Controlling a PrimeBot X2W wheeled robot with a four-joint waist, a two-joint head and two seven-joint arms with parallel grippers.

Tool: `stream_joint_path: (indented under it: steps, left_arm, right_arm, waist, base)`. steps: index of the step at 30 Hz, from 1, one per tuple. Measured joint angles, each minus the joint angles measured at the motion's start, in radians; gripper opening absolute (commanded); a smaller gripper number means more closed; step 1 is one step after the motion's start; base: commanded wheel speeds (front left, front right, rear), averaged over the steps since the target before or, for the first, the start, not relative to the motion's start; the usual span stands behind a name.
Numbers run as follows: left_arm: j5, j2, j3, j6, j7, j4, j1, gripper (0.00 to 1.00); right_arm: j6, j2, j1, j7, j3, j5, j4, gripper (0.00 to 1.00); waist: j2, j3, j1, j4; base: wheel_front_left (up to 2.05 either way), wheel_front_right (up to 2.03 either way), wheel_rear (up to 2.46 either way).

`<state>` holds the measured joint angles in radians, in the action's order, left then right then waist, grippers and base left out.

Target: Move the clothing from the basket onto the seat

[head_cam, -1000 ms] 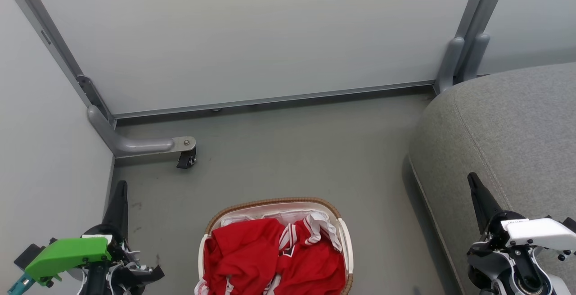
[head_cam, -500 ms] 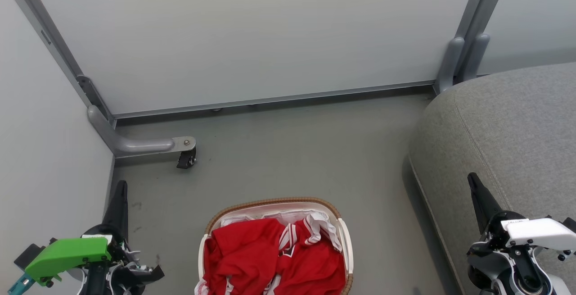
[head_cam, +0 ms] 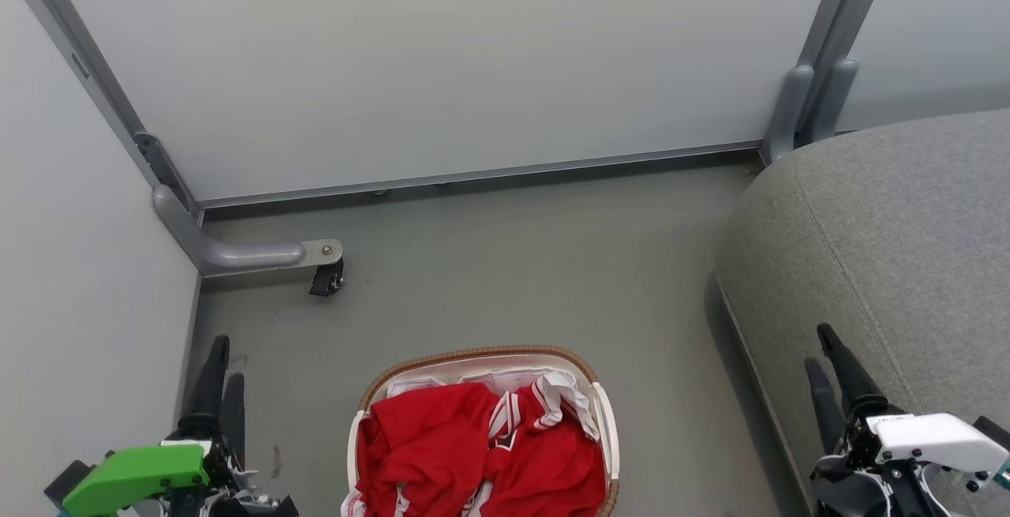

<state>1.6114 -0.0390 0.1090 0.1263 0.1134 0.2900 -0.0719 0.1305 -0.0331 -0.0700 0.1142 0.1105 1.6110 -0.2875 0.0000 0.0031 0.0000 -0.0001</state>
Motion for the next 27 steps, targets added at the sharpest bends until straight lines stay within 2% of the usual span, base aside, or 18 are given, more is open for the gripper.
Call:
stream_joint_path:
  steps: [14, 27]
  left_arm:
    - [-0.042, 0.001, -0.075, -0.002, -0.063, -0.007, 0.021, 1.0]
    - [-0.201, 0.001, -0.114, -0.002, -0.116, -0.043, 0.021, 1.0]
  right_arm:
    - [0.0, 0.004, 0.028, -0.063, -0.011, -0.061, -0.005, 1.0]
    - [0.0, 0.002, 0.038, -0.116, 0.023, -0.294, 0.03, 1.0]
  waist:
    - [0.0, -0.006, 0.0, 0.0]
    - [0.0, -0.012, 0.0, 0.001]
  base:
    - [0.0, 0.0, 0.0]
    - [0.0, 0.0, 0.0]
